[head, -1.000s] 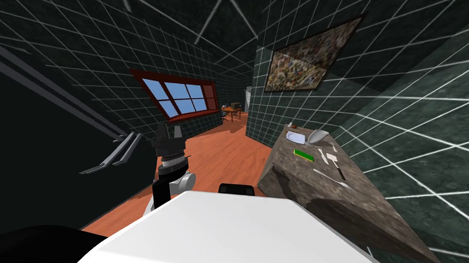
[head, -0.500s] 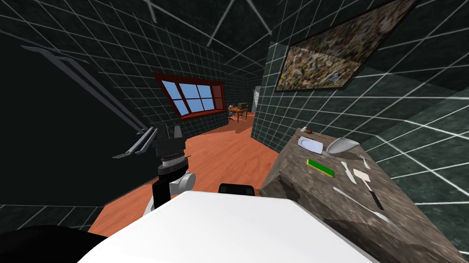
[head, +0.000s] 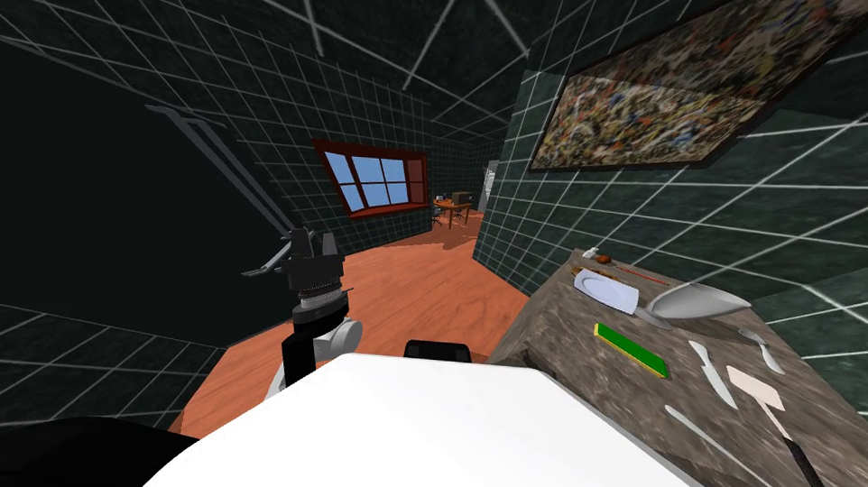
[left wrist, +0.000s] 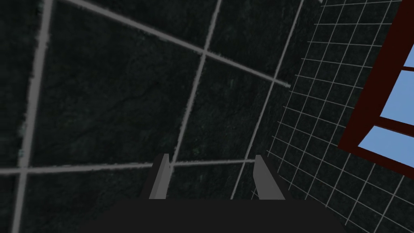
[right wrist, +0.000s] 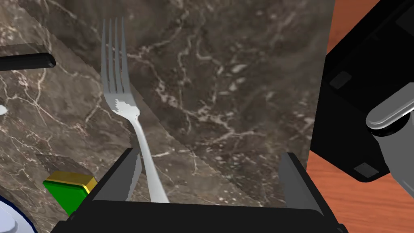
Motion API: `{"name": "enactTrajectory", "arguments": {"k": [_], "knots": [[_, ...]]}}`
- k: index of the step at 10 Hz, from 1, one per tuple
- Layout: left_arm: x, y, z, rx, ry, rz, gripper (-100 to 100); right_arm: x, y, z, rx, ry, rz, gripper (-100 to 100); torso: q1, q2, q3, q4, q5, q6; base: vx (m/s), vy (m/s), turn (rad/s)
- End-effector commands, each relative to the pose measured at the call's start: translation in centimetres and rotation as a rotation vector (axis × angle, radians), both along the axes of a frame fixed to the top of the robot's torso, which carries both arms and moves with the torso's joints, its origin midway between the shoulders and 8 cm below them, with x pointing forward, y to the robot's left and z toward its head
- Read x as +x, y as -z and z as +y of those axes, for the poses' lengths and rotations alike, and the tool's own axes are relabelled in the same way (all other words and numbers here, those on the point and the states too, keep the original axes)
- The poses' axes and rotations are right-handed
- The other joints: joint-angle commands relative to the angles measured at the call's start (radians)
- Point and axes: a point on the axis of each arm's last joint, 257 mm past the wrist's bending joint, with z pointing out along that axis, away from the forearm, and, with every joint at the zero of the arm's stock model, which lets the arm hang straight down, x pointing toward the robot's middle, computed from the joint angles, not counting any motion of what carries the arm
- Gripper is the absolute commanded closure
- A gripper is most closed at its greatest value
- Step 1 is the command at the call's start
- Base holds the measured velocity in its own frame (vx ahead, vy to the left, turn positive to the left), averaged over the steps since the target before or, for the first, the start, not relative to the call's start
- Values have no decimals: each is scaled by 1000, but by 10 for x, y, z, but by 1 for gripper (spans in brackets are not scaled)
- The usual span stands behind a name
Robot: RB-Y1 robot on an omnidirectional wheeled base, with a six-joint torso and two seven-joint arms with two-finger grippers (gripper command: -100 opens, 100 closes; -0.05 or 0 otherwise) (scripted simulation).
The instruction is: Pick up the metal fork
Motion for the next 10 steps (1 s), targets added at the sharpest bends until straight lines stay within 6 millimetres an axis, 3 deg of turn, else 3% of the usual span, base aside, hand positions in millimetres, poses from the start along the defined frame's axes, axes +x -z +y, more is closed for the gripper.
{"name": "enactTrajectory", "arguments": {"k": [1, 3, 4, 5, 8, 9, 10], "knots": [[0, 0, 0, 0, 0, 0, 0, 5, -1, -8, -12, -12, -2, -100, 0, 0, 0, 0, 0, 0, 80, -96, 44], [0, 0, 0, 0, 0, 0, 0, 5, -1, -7, -12, -15, -2, -100, 8, 6, 3, 1, 1, 1, 14, -11, -16], [0, 0, 0, 0, 0, 0, 0, 5, -1, -7, -12, -14, -2, 0, 10, 8, 5, 2, 2, 1, 0, 0, 0], [0, 0, 0, 0, 0, 0, 0, -1, 6, -5, -12, -4, -3, -100, 10, 9, 5, 2, 2, 1, 4, -13, 80], [0, 0, 0, 0, 0, 0, 0, -13, 22, 1, -11, 15, -5, -100, 9, 9, 6, 2, 2, 1, 5, -27, 74], [0, 0, 0, 0, 0, 0, 0, -11, 18, -1, -11, 10, -5, -100, 9, 9, 5, 2, 2, 2, 3, -12, 9], [0, 0, 0, 0, 0, 0, 0, -11, 19, -2, -11, 11, -4, 100, 10, 9, 5, 2, 2, 2, 1, -7, 6]]}}
